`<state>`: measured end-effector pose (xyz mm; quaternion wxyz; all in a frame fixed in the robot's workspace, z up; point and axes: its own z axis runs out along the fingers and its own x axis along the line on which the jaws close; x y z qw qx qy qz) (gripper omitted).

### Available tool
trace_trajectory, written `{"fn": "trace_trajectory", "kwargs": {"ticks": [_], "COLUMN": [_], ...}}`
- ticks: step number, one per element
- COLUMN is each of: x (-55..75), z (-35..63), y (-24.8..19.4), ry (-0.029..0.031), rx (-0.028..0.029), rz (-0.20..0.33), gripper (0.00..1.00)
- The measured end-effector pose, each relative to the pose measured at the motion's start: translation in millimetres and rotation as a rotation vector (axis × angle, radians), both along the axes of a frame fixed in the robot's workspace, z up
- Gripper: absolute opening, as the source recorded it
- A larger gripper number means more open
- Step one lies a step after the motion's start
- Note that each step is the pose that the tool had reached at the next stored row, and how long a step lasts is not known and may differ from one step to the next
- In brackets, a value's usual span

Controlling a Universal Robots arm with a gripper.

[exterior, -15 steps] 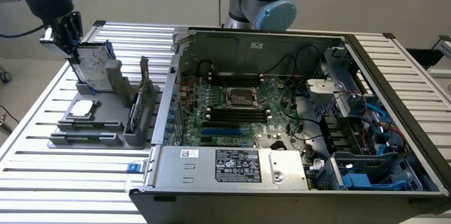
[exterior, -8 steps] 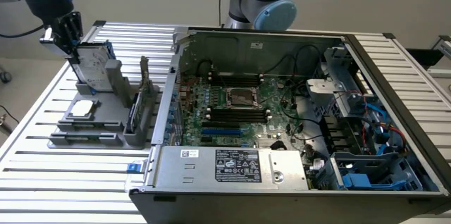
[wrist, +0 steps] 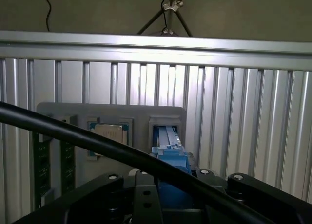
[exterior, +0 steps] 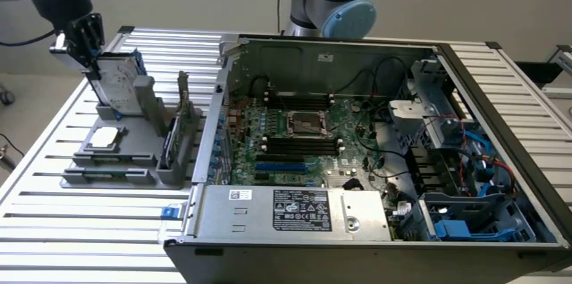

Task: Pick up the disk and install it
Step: 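Pick up the disk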

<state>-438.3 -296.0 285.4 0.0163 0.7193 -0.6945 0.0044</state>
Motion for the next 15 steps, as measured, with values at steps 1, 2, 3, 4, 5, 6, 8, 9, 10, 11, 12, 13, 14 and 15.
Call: {"fn": "trace_trajectory", "kwargs": {"ticks": [1,2,3,4,5,6,8,9,10,11,12,13,14,15], "x": [0.1,0.3,0.5,0.7,0.9,1.1,1.5,1.6,1.8,2.0,2.2,2.4,2.5,2.7], "z": [3.6,8.2,12.7,17.3,21.8,26.3,35.3,39.8,44.3,49.2,53.5,58.1,62.7,67.2], "y": [0.0,0.0,0.0,0.0,0.0,0.0,0.0,0.0,0.0,0.0,0.0,0.0,0.0,0.0], "ry": [0.0002,0.0001,0.0002,0.0002,0.0002,0.0003,0.0002,0.0004,0.0002,0.0002,0.0001,0.0001,0.0004,0.0002], "rx": [-0.0001,0.0,-0.0001,-0.0001,0.0,-0.0001,-0.0001,-0.0002,-0.0001,-0.0001,-0.0001,-0.0001,-0.0002,-0.0002], "rz": [0.0,0.0,0.0,0.0,0.0,0.0,0.0,0.0,0.0,0.0,0.0,0.0,0.0,0.0], "gripper": [0.33,0.33,0.33,0.33,0.33,0.33,0.33,0.33,0.33,0.33,0.33,0.33,0.33,0.33]}}
